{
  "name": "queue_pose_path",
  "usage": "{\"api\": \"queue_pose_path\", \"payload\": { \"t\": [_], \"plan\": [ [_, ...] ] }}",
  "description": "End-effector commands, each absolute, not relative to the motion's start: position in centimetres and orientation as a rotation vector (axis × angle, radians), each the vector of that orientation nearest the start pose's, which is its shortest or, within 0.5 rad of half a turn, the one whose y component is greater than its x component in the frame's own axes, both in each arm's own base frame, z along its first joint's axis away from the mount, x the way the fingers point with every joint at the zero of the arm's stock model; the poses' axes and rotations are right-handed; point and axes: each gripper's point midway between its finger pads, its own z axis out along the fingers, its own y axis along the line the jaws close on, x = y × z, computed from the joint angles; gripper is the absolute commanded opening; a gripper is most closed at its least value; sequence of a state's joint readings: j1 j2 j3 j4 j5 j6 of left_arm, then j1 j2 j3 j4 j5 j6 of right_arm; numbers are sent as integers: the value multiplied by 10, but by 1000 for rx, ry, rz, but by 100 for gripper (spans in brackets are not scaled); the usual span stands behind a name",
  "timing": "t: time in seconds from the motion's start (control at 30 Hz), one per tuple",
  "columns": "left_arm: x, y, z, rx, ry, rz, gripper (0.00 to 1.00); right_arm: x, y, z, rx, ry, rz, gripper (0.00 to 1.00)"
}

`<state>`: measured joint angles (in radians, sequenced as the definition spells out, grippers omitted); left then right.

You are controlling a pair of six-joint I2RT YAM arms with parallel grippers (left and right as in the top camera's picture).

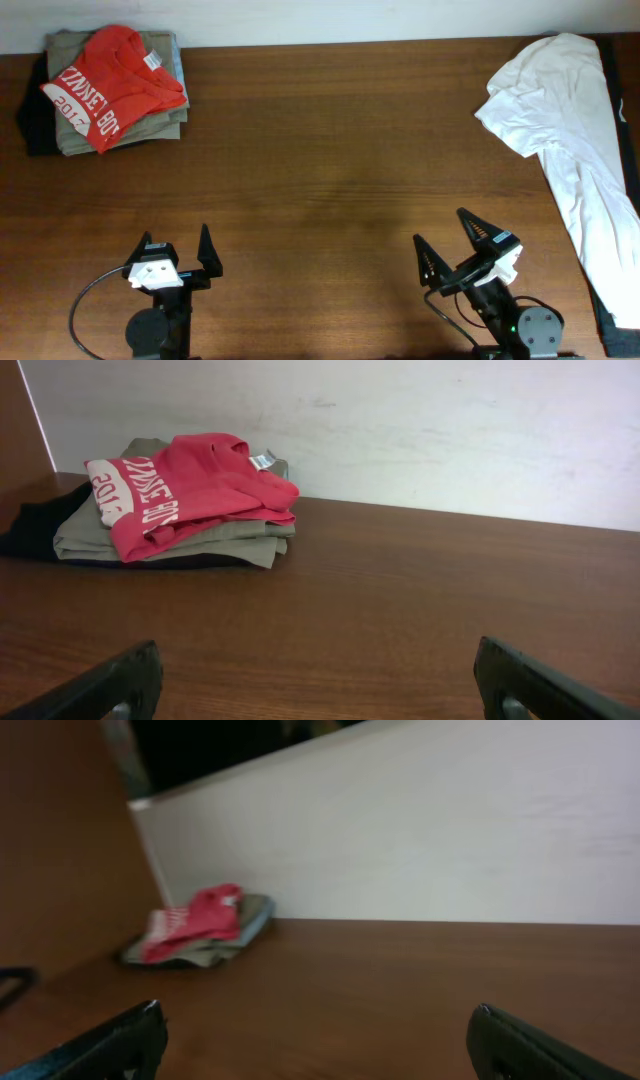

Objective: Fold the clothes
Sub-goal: 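Move the right gripper toward the top of the white shirt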

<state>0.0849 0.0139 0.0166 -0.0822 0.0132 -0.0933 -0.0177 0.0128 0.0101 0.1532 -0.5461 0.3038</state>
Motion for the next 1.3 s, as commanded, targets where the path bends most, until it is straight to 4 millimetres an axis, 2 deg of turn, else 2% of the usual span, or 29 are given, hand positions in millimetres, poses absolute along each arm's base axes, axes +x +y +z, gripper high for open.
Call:
{"api": "queue_pose_path", "payload": {
  "t": [0.0,0.1,0.17,0.2,0.27,0.33,0.4,0.43,0.47,0.53,0.57,0.6,0.67,0.73,0.77,0.8,0.9,1.0,1.1,1.17,1.2,1.27],
  "plan": [
    [245,21,154,-136,1653,7,99,211,99,218,-234,1433,773,99],
    [245,21,154,-136,1653,7,99,198,99,260,-303,1260,727,99],
    [245,21,154,-136,1653,7,99,195,90,286,-283,1197,649,99],
    [245,21,154,-136,1653,7,99,193,82,306,-273,1149,561,99],
    [245,21,154,-136,1653,7,99,203,52,340,-155,1155,369,99],
    [245,21,154,-136,1653,7,99,230,21,358,-21,1254,206,99],
    [245,21,154,-136,1653,7,99,269,-9,360,105,1384,53,99],
    [245,21,154,-136,1653,7,99,302,-22,355,142,1495,-35,99],
    [245,21,154,-136,1653,7,99,325,-24,351,132,1567,-71,99],
    [245,21,154,-136,1653,7,99,391,-26,337,65,1769,-140,99],
    [245,21,154,-136,1653,7,99,423,-29,324,8,1891,-200,99],
    [245,21,154,-136,1653,7,99,459,-45,300,17,2070,-299,99],
    [245,21,154,-136,1653,7,99,496,-61,272,35,2239,-361,99],
    [245,21,154,-136,1653,7,99,522,-65,247,26,2309,-376,99],
    [245,21,154,-136,1653,7,99,533,-68,228,-4,2342,-393,99],
    [245,21,154,-136,1653,7,99,543,-77,198,2,2398,-403,100],
    [245,21,154,-136,1653,7,99,547,-95,121,11,2548,-417,95],
    [245,21,154,-136,1653,7,99,551,-97,70,-2,2621,-413,92],
    [245,21,154,-136,1653,7,99,555,-102,43,5,2640,-416,75],
    [245,21,154,-136,1653,7,99,556,-108,31,19,2648,-417,75],
    [245,21,154,-136,1653,7,99,556,-108,25,19,2654,-390,70],
    [245,21,154,-136,1653,7,99,557,-106,18,13,2663,-368,69]
  ]
}}
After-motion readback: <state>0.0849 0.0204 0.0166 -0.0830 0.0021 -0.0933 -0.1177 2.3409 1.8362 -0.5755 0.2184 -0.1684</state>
